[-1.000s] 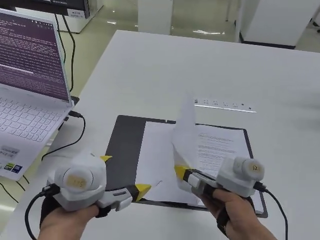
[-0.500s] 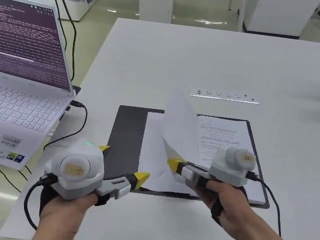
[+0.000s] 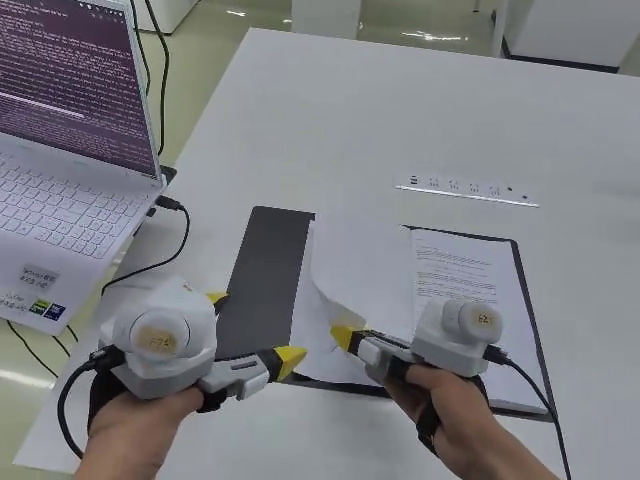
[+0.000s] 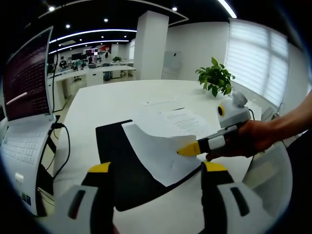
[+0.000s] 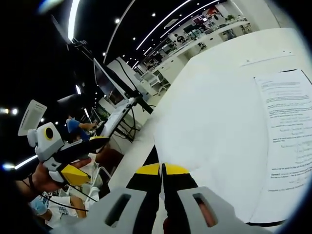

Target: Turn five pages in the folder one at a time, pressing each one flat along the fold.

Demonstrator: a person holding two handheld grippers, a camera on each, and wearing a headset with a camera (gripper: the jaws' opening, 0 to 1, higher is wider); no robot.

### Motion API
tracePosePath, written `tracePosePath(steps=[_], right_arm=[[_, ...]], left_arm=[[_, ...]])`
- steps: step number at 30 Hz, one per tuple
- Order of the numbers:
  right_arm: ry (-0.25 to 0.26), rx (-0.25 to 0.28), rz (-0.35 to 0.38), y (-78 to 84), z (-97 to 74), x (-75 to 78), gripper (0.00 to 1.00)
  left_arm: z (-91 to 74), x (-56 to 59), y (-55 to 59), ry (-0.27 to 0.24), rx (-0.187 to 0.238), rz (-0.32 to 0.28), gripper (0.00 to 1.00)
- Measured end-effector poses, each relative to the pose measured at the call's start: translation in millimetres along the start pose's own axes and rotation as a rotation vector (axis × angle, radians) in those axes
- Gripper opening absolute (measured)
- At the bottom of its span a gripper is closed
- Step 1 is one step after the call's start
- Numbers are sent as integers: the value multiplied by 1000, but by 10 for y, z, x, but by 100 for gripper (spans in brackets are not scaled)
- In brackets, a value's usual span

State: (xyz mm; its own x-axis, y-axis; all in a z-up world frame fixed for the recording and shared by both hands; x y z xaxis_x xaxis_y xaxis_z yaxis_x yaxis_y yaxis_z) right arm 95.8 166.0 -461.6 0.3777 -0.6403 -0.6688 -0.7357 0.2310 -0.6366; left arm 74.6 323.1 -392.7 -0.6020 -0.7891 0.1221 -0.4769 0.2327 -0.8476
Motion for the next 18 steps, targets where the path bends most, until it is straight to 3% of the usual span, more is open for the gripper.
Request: tracePosePath(steps=[18], right_arm=[[19,-59,50,213,243,180,0]], left_arm=[[44,-111,110,-7,-57,5,72]])
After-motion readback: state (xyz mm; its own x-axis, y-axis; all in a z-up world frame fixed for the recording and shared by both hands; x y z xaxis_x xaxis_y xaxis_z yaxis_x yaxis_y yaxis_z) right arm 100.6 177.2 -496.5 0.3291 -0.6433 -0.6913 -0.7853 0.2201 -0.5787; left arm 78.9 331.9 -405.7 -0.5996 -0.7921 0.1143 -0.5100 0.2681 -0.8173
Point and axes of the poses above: the centre of the closed fingertips' face, and the gripper's own axes: z roughly forward along the fingers, x roughly to its right, y roughly out of its underside, the point moved 6 cm from there along -z, roughly backward along the fingers, and after that the axes turned 2 degrees about -y, right-handed, at the moved point
